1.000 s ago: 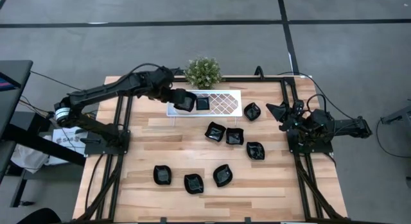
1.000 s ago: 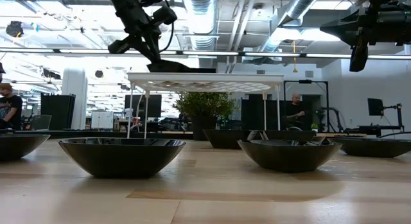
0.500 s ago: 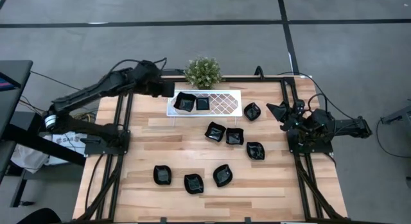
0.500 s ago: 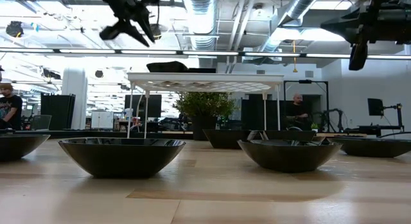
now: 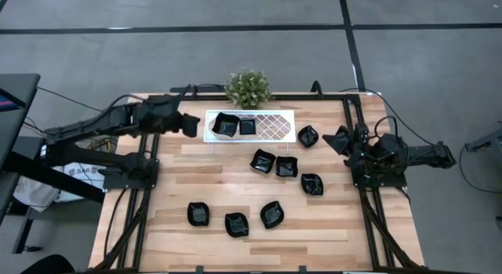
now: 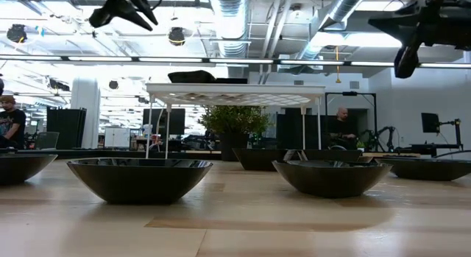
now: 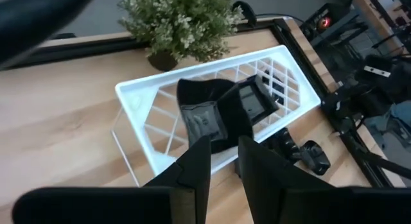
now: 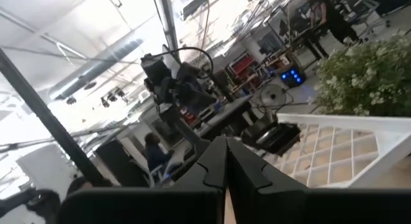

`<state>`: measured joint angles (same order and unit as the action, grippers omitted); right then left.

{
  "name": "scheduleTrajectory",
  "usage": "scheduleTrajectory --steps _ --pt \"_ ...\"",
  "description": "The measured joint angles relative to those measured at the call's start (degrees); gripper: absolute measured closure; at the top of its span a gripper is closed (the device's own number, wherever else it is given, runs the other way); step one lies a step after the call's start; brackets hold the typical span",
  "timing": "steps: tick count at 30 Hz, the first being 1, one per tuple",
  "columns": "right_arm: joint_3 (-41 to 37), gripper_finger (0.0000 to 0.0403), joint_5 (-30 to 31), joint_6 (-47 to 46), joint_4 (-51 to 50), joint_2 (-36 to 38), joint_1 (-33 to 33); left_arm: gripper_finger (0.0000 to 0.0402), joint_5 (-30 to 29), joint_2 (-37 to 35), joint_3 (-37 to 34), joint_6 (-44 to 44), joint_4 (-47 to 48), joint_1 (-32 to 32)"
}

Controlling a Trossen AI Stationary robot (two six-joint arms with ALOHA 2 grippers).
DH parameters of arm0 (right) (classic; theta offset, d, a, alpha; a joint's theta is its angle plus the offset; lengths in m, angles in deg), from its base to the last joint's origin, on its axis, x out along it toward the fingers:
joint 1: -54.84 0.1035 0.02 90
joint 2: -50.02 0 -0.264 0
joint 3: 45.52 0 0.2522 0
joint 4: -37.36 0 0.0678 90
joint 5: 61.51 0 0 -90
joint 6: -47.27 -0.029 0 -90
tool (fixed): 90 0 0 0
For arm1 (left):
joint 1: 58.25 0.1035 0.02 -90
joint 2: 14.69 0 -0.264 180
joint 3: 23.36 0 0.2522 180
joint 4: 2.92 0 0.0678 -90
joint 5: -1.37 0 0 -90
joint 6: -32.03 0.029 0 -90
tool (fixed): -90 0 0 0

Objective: Pick & Place Mini shaped plates
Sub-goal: Stack the right distorted square plate on top of the stacked distorted square plate on the shelf

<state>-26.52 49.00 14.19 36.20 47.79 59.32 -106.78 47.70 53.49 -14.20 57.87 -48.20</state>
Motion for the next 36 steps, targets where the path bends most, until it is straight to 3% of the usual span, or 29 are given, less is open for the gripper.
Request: scheduleTrajectory --steps 4,12,17,21,24,31,36 --pt "0.1 0.0403 -1.5 -0.7 0.0 -2.9 0.3 0.0321 -4.4 -3.5 -4.3 -3.5 -1.0 -3.6" --pt "6.1 0.0403 -1.2 -1.2 -1.5 -13.3 3.5 0.0321 -6.8 -9.8 -12.3 -3.8 -2.4 -5.5" --pt "15.6 0.0403 -0.3 -5.2 -17.0 -21.7 5.2 0.0321 -7.2 -13.4 -15.5 -3.8 -3.7 -5.6" --pt "25.4 0.0403 0.1 -15.5 -36.0 -29.9 6.2 0.0321 -7.2 -15.4 -16.1 -0.3 -3.8 -5.7" --pt "30.8 0.0403 -0.1 -24.1 -44.9 -37.7 6.4 0.0321 -7.6 -16.4 -16.1 3.3 -4.2 -5.7" --pt "36.2 0.0403 -9.3 -35.7 -48.2 -54.4 6.3 0.0321 -11.4 -16.9 -16.1 9.6 -4.8 -5.7" --pt "37.9 0.0403 -10.0 -36.8 -49.0 -62.7 6.2 0.0321 -11.6 -17.1 -16.1 12.7 -5.1 -5.7"
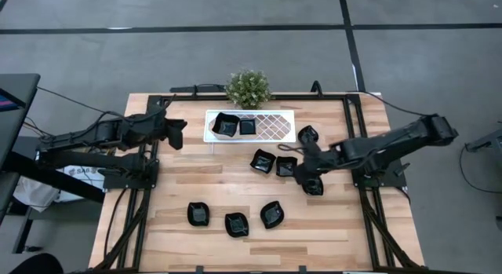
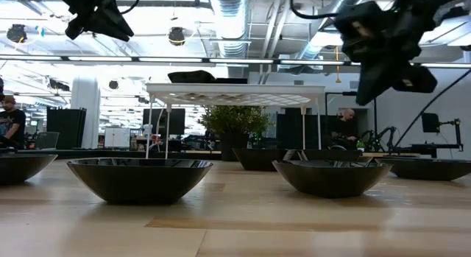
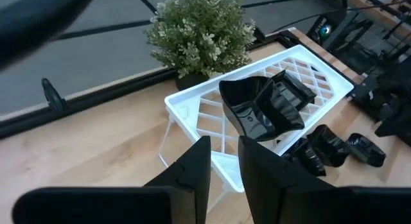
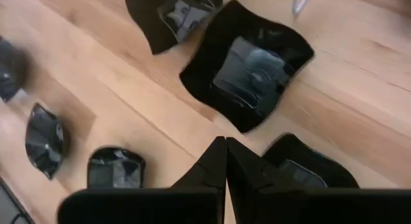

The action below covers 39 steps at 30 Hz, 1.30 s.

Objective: Pick & Place Mini shaped plates
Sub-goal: Stack the right distorted square plate on top of the stacked distorted square plate on the shelf

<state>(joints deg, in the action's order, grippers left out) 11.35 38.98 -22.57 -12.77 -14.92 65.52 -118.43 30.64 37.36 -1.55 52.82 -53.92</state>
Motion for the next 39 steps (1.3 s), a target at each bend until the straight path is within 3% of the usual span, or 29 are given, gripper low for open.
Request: scheduleTrajectory --steps 7,15,21,26,39 --pt "0.8 0.0390 -0.1 -4.7 0.7 -4.1 -2.0 0.0321 0.0 -0.1 0.0 1.9 -0.1 0.0" --pt "0.8 0.0293 0.1 -7.8 0.1 -8.9 -4.3 0.0321 0.0 -0.1 0.0 3.1 -0.1 0.0" --pt "0.8 0.0252 0.1 -8.4 1.3 -13.2 -5.5 0.0321 0.0 -0.1 0.0 3.8 -0.1 0.0" --pt "0.8 0.0253 1.5 -9.8 1.2 -15.9 -5.6 0.0321 0.0 -0.1 0.0 3.8 -0.1 0.0" --pt "0.7 0.0304 1.8 -9.8 2.6 -19.1 -5.6 0.0321 0.0 -0.1 0.0 3.8 -0.1 0.0"
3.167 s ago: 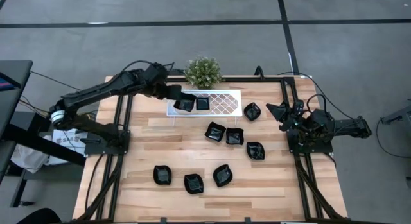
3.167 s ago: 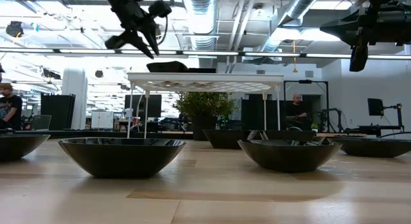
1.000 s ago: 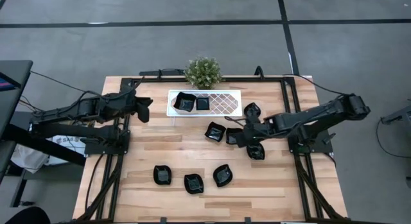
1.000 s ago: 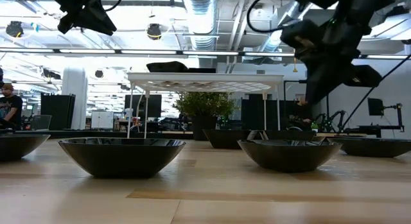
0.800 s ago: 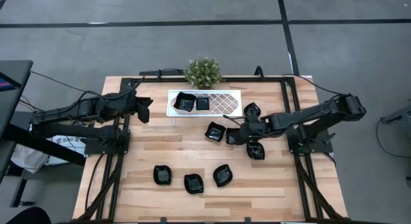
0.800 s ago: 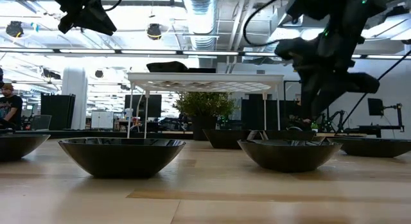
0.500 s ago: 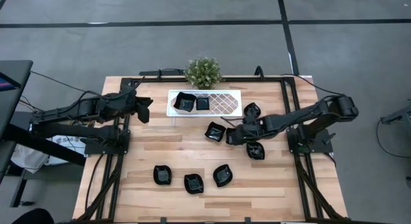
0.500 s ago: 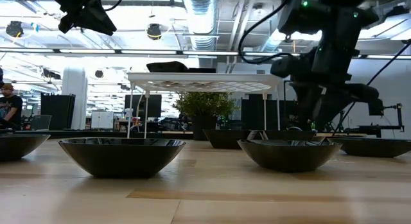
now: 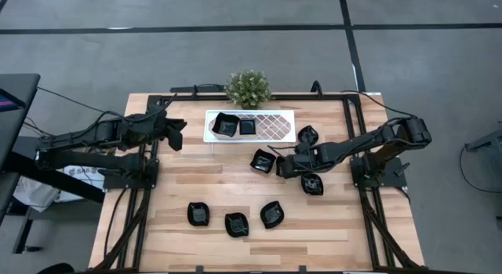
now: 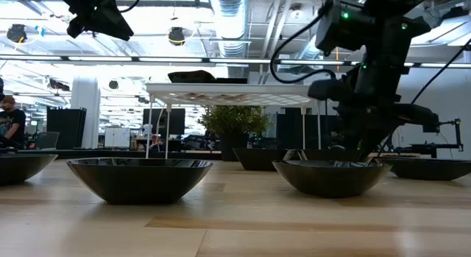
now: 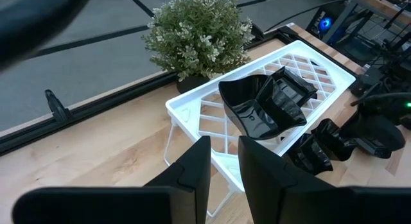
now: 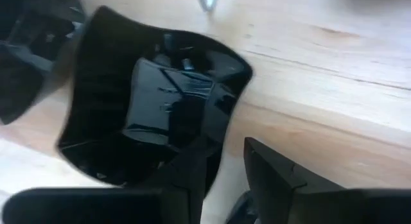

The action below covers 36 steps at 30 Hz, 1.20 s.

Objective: Pick & Place Mini shaped plates
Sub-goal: Stack the right distorted square plate on top of the stacked distorted square plate on the shelf

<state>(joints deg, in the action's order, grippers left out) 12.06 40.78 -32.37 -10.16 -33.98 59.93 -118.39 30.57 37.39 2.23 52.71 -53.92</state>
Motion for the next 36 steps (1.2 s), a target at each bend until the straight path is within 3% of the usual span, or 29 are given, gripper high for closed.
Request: scheduleTrajectory --steps 8,17,36 --pt "0.0 0.0332 0.0 0.0 1.8 -1.6 0.0 0.0321 0.0 0.0 0.0 0.0 -0.4 0.0" --pt "0.1 0.0397 0.2 0.2 1.7 -0.1 0.0 0.0321 0.0 0.0 0.0 0.0 -0.8 0.0" --pt "0.0 0.0400 -0.7 0.0 -2.2 15.4 0.1 0.0321 0.0 0.0 0.0 0.0 -2.0 0.0"
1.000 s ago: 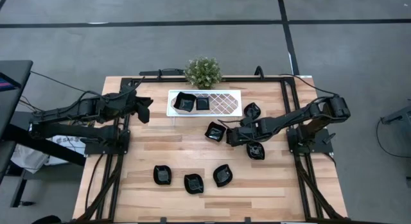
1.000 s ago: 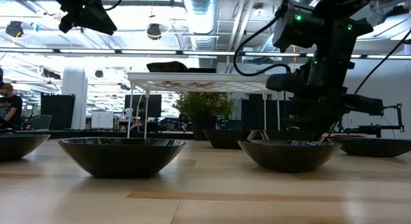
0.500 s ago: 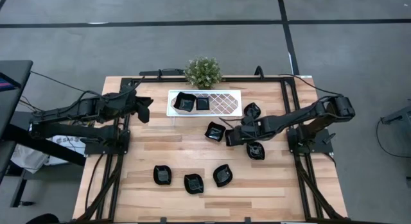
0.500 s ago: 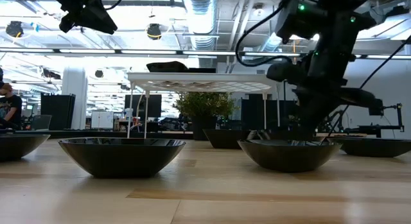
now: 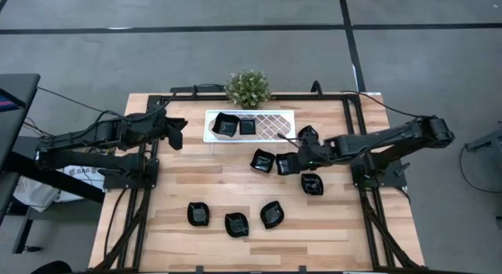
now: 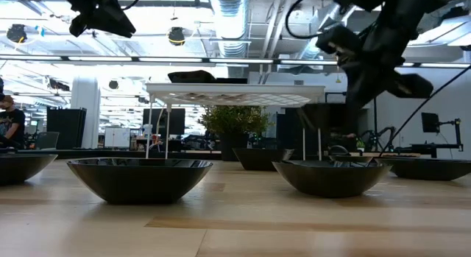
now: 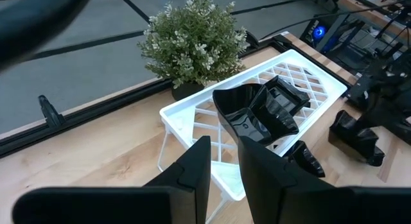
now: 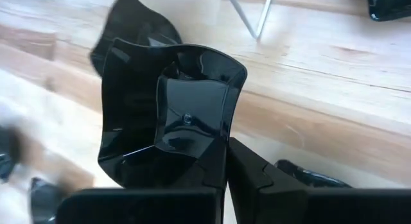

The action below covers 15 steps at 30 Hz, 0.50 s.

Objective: Pick & Place Mini shaped plates
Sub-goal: Stack the right distorted square plate on top of the stacked distorted square plate on the shelf

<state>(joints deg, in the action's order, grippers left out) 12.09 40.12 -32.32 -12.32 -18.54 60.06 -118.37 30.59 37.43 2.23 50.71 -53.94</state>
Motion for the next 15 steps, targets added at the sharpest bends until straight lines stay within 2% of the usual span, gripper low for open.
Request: scheduleTrajectory --steps 9,15 --pt "0.0 0.0401 -2.8 0.0 -0.4 6.6 1.5 0.0321 0.0 0.0 0.0 0.0 -0.5 0.0" --pt "0.0 0.0402 -2.8 0.0 4.8 7.6 5.1 0.0321 0.0 0.0 0.0 0.0 -1.0 0.0"
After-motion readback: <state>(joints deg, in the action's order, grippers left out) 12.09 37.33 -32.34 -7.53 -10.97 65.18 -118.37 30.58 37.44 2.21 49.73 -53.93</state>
